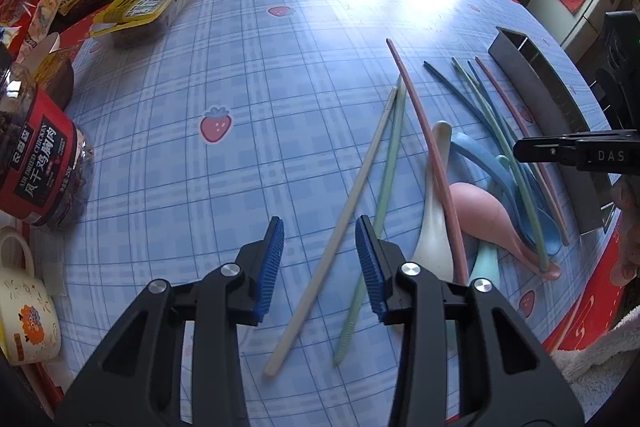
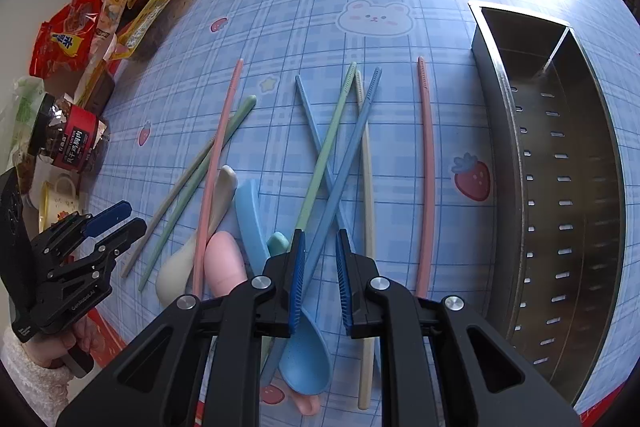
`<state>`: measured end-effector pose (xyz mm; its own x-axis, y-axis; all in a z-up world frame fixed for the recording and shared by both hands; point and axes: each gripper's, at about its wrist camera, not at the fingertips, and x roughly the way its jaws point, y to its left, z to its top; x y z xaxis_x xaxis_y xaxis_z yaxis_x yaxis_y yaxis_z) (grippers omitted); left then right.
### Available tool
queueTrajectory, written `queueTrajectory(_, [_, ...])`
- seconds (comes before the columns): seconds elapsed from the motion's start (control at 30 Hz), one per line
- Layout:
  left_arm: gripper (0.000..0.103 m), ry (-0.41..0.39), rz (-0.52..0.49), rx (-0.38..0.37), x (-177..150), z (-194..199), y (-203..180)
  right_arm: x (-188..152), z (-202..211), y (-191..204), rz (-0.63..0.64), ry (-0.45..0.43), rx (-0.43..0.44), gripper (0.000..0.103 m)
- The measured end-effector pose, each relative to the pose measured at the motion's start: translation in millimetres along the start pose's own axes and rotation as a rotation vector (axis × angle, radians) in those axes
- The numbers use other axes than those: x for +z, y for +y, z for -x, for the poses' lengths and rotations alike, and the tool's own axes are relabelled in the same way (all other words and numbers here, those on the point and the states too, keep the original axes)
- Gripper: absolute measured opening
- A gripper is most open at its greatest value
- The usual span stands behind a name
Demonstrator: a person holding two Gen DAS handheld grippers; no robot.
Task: Organize utensils
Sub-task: 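Close the right tool on the blue chopstick while the left tool grasps the beige chopstick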
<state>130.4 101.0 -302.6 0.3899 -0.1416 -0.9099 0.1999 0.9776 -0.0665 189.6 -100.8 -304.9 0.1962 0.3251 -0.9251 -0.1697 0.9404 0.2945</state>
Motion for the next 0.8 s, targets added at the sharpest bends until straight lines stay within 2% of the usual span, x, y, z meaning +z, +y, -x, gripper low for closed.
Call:
queueTrajectory(0.2, [0.033,0.011,-0.060,0.028,6,-17,-9,-2,1,-1,-0.006,0.000,0.009,0.016])
queueTrajectory(0.43, [0.032,-0.008,-0.122,0.059,14,-24,-20,-6,2,-3,-0.007,0.002,0.017,0.016])
queueTrajectory(0.47, [0.029,-0.008,-0.110,0.057,15,-24,-18,-6,2,-3,-0.011,0.002,0.021,0.016])
queueTrajectory(0.5, [0.015,-0.006,-0.082,0.068,15,-24,-15,-6,2,-3,-0.014,0.003,0.024,0.016])
queueTrajectory(0.53, [0.013,0.000,-0.039,0.068,17,-24,-9,-6,2,-3,-0.017,0.004,0.026,0.016])
queueTrajectory(0.63, [0.010,0.006,0.089,0.014,16,-22,7,-5,2,-3,-0.016,0.004,0.021,0.016])
queueTrajectory(0.8, [0.010,0.007,0.137,0.022,3,-16,6,0,-2,-7,-0.034,0.020,0.002,0.016])
